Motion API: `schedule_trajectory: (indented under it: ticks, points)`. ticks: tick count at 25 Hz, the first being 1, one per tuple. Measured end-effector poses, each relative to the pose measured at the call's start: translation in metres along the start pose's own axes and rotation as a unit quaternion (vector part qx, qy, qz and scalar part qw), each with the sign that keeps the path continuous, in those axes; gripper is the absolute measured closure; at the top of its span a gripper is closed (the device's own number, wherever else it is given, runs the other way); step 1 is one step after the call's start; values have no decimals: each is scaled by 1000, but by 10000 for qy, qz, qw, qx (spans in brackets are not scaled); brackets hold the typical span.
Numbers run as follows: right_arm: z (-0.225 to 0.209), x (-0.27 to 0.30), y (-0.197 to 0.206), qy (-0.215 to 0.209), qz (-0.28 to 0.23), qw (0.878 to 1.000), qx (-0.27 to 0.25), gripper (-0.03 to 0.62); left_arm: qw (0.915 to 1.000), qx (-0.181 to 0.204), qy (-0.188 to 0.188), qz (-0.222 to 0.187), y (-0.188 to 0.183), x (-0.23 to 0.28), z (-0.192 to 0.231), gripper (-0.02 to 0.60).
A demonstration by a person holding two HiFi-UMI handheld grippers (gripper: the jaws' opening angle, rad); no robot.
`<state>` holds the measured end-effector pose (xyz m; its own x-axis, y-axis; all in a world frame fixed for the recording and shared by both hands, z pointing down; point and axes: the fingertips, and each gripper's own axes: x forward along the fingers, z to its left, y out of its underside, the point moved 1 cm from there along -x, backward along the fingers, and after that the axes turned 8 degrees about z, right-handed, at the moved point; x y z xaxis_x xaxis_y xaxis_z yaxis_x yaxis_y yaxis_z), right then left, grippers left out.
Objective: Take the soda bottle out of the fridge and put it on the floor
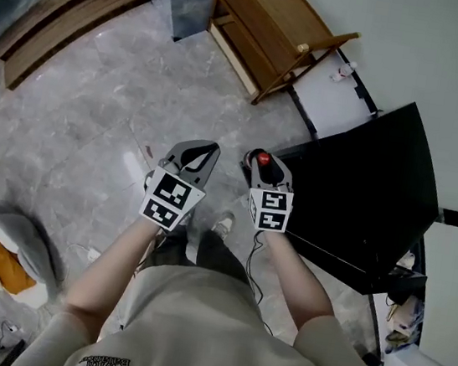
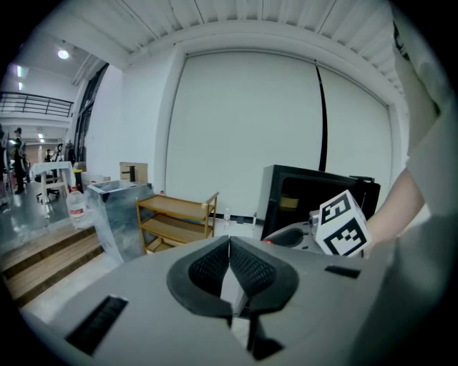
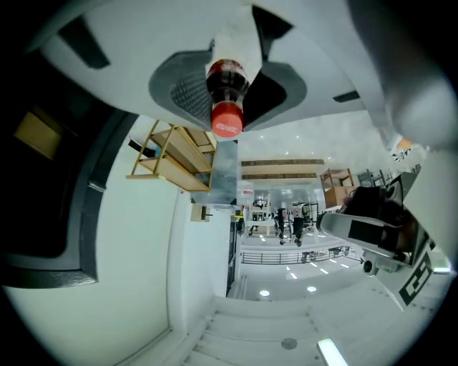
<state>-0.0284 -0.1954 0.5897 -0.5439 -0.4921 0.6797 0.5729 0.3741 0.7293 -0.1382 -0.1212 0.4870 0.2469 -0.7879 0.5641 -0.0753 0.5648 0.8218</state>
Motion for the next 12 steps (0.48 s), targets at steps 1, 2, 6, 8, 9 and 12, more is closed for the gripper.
schedule_trajectory:
  ticks: [1,2,6,8,9,12]
  points:
    - [8,6,-5,-88,-3,9999,-84,482,9999,-57,-112,36,7,-5,8,574]
    - [16,11,-9,-175,0,9997,-156,482,9997,-115,-216,78,13,-9,16,574]
    - [48,33,-24,-537,59,9977,-402,482,9970,-412,-619,234,39,-27,50,574]
    - [65,43,-29,-717,99,9957,-579,482,9946,-563,-827,289,51,-35,66,574]
    - [74,48,-30,-810,112,9944,-665,482,9933,-635,-911,331,58,-39,73,574]
    - [97,64,-31,-1062,138,9901,-907,482,9900,-789,-1059,488,81,-45,90,574]
